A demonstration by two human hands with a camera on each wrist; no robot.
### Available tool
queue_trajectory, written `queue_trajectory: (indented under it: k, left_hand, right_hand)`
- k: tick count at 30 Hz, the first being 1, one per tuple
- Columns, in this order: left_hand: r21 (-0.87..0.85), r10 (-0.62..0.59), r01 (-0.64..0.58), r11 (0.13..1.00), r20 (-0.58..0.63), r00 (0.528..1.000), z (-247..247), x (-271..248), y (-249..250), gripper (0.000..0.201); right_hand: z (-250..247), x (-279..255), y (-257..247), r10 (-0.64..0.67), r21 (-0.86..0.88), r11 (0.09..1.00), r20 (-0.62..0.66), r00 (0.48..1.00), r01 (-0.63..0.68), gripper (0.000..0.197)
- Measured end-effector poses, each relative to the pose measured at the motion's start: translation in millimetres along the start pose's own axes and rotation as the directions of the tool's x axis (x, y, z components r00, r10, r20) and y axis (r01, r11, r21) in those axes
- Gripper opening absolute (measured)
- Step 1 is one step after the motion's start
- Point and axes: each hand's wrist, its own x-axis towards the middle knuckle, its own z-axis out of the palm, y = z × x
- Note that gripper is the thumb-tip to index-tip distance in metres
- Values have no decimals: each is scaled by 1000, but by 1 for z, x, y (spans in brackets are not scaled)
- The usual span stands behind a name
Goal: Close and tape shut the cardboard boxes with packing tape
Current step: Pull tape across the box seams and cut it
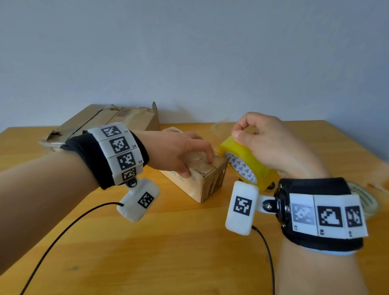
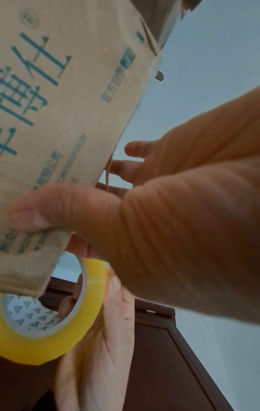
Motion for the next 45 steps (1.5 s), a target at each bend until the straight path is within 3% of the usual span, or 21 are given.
queue_trajectory:
  k: [6, 27, 37, 42, 45]
  left_hand:
    - [-5, 15, -15, 1000, 1, 1000, 2, -3, 1, 49]
    - [-103, 13, -18, 994, -49, 999, 3, -6, 6, 68]
    - [-146, -66, 58, 988, -46, 997, 7, -12, 1, 98]
    - [-364, -81, 15, 931, -165, 983, -2, -25, -1, 99]
    - [-386, -92, -12, 922, -249, 964, -9, -33, 5, 90]
  right_hand:
    - [4, 3, 0, -6, -4, 1000, 3, 1000, 6, 12]
    - [3, 5, 1, -37, 6, 999, -13, 999, 37, 13]
    - [-10, -3, 2, -12, -51, 999, -101, 995, 6, 14]
    - [-19, -17, -6, -16, -61, 998, -124, 992, 9, 14]
    - [-24, -25, -15, -10, -76, 997, -94, 996, 3, 13]
